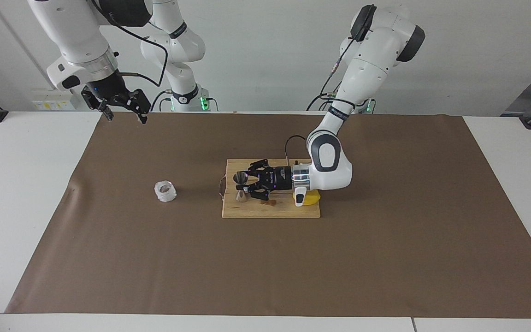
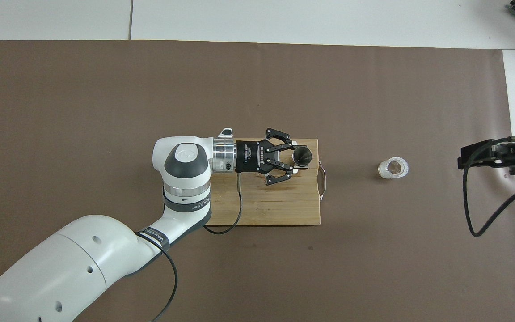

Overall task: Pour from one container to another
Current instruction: 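Lower the steel cup onto the board's far end and open the left gripper, then raise the left gripper away while the right gripper reaches the white cup, then grasp the small white cup with the right gripper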

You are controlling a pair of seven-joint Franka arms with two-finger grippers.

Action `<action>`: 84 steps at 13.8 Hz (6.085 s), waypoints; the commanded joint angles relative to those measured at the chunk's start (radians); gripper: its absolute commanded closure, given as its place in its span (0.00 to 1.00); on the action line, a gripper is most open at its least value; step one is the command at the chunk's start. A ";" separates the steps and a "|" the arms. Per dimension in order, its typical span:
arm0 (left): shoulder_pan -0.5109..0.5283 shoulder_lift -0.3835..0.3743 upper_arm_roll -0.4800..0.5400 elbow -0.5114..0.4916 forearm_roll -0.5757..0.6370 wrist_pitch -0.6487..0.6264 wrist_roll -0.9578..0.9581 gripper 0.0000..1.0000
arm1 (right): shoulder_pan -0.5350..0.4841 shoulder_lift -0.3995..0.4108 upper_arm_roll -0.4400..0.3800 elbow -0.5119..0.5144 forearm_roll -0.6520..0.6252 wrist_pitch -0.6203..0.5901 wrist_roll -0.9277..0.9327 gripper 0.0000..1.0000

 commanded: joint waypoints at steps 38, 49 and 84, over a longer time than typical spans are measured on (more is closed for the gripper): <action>0.026 0.008 -0.016 0.070 0.103 0.043 0.010 0.00 | -0.013 -0.008 0.004 -0.004 0.029 -0.006 0.001 0.00; 0.123 -0.022 0.032 0.233 0.552 -0.102 0.018 0.00 | -0.015 -0.008 0.000 -0.004 0.029 -0.008 -0.001 0.00; 0.310 -0.518 0.182 0.245 1.753 -0.457 0.730 0.00 | -0.220 0.242 0.007 -0.438 0.635 0.563 -2.076 0.00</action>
